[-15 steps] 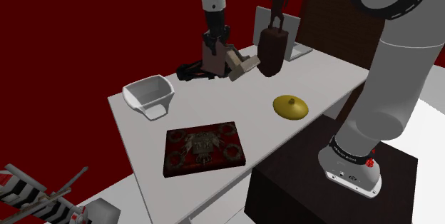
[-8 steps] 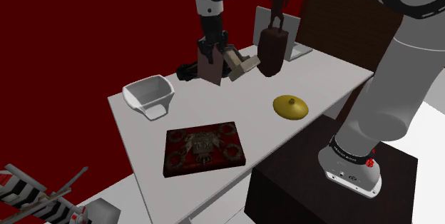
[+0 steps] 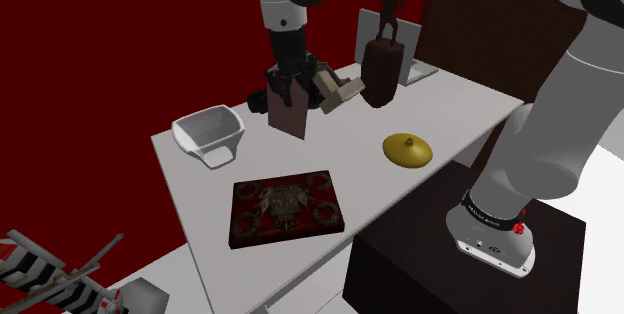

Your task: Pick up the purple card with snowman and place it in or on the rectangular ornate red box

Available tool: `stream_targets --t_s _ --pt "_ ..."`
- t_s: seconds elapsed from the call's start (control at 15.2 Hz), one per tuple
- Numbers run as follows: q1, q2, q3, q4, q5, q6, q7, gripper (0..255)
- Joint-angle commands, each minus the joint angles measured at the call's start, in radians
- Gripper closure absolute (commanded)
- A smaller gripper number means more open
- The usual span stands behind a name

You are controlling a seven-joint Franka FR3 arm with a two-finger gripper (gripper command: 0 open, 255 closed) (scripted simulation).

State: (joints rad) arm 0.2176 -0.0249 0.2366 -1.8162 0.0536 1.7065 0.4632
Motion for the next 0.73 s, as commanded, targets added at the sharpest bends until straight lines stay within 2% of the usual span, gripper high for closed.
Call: stream_targets --t_s 0.0,0.53,0.66 --pt "0.022 -0.013 0.023 -0.012 0.008 0.001 0.045 255" --pt "0.119 -0.022 0.130 0.011 0.031 -0.017 0.246 255" --pt "0.119 -0.023 0.130 -0.017 0.031 0.010 0.245 255"
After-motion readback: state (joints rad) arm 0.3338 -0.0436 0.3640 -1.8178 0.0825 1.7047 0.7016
